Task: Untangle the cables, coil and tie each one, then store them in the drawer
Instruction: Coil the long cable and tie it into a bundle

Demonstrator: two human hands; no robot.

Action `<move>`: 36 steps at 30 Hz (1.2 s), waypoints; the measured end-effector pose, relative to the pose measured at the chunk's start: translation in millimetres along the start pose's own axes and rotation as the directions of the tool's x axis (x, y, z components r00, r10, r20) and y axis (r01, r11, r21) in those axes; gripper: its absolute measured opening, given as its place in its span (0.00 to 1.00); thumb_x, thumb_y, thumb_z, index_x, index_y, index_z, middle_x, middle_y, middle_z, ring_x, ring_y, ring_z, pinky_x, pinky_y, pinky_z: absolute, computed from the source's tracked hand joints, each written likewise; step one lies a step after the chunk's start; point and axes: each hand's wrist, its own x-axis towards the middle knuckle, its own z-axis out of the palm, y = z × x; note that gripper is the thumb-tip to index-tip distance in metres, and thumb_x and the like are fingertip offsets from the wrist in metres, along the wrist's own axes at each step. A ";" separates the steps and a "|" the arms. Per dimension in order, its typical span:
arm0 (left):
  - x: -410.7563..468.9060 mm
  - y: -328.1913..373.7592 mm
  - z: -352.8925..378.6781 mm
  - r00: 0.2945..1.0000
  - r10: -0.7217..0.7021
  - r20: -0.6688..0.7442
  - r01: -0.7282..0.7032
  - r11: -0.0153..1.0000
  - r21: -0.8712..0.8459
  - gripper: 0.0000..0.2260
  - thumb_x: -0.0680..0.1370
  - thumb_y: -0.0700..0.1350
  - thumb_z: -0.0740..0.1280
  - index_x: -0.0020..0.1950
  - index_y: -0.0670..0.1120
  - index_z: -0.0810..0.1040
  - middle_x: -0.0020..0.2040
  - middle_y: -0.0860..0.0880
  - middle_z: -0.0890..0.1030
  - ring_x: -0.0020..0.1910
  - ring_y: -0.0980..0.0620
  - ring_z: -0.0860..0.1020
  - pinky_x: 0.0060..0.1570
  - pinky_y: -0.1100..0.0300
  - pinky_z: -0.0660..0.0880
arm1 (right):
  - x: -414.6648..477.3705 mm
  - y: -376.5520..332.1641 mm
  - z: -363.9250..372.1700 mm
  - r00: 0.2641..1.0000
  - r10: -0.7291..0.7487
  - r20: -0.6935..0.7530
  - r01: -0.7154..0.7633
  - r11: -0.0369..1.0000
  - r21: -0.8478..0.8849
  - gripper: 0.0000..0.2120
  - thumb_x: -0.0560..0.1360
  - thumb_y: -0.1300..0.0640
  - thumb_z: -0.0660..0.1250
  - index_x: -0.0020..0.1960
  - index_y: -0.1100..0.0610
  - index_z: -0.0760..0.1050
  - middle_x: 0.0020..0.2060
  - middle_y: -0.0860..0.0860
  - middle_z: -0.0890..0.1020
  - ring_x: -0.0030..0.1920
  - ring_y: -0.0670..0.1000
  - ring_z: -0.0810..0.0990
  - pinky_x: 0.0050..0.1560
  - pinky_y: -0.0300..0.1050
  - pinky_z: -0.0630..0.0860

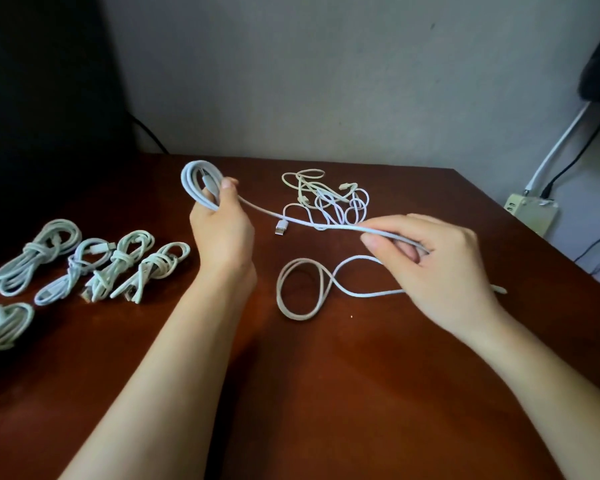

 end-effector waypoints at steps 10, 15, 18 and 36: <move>-11.7 3.6 1.6 0.845 -0.278 0.456 0.362 0.926 -0.105 0.08 0.82 0.46 0.58 0.44 0.50 0.72 0.47 0.49 0.81 0.48 0.50 0.80 0.50 0.49 0.77 | -4.9 -15.3 3.0 0.971 -0.211 0.108 0.195 0.970 0.143 0.12 0.76 0.48 0.65 0.55 0.51 0.80 0.29 0.37 0.70 0.27 0.39 0.66 0.32 0.30 0.61; -17.0 3.8 -0.7 0.716 -0.305 0.628 0.455 0.886 -0.089 0.10 0.82 0.47 0.57 0.44 0.49 0.73 0.39 0.49 0.79 0.38 0.51 0.78 0.43 0.50 0.81 | -4.9 -18.1 1.7 0.974 -0.213 0.076 0.190 0.953 0.237 0.08 0.76 0.55 0.64 0.49 0.54 0.82 0.35 0.50 0.84 0.30 0.36 0.72 0.32 0.25 0.61; -19.5 5.2 2.1 0.689 -0.315 0.653 0.450 0.892 -0.045 0.08 0.82 0.46 0.57 0.44 0.49 0.70 0.35 0.50 0.70 0.29 0.55 0.68 0.32 0.61 0.74 | -3.1 -17.9 -1.4 0.988 -0.151 0.042 0.132 0.946 0.295 0.08 0.77 0.50 0.63 0.48 0.49 0.81 0.36 0.52 0.85 0.31 0.49 0.79 0.30 0.41 0.69; -53.9 8.9 15.0 0.207 -0.559 0.803 0.321 0.814 0.484 0.29 0.67 0.70 0.51 0.44 0.47 0.74 0.31 0.52 0.66 0.26 0.57 0.64 0.25 0.67 0.64 | 0.9 -15.0 -3.6 0.985 0.173 -0.024 -0.127 0.803 0.582 0.06 0.76 0.62 0.66 0.42 0.54 0.73 0.23 0.41 0.74 0.24 0.40 0.71 0.31 0.28 0.66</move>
